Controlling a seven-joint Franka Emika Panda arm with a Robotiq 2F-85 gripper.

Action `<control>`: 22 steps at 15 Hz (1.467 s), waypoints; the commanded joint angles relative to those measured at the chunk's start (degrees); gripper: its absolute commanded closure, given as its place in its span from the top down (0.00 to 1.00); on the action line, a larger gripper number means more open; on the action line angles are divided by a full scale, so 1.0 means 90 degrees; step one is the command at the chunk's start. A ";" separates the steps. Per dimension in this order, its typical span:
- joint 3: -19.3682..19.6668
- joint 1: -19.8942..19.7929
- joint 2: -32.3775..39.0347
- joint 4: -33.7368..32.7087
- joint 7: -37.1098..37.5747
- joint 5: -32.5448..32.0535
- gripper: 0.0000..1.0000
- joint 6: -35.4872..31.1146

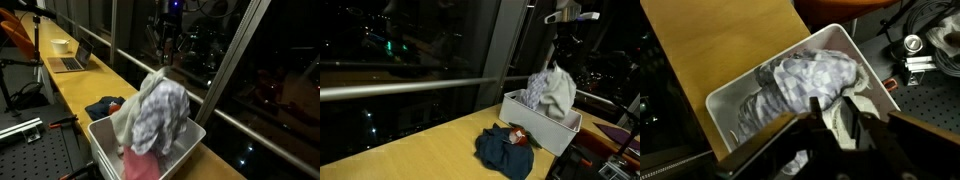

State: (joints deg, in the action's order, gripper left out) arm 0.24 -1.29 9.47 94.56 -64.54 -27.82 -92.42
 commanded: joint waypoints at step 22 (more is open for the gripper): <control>-0.1199 0.1119 0.1500 0.1708 0.0739 0.0806 1.00 -0.3074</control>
State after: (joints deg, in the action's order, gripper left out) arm -10.31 8.95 21.06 108.00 -58.00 -20.75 -116.68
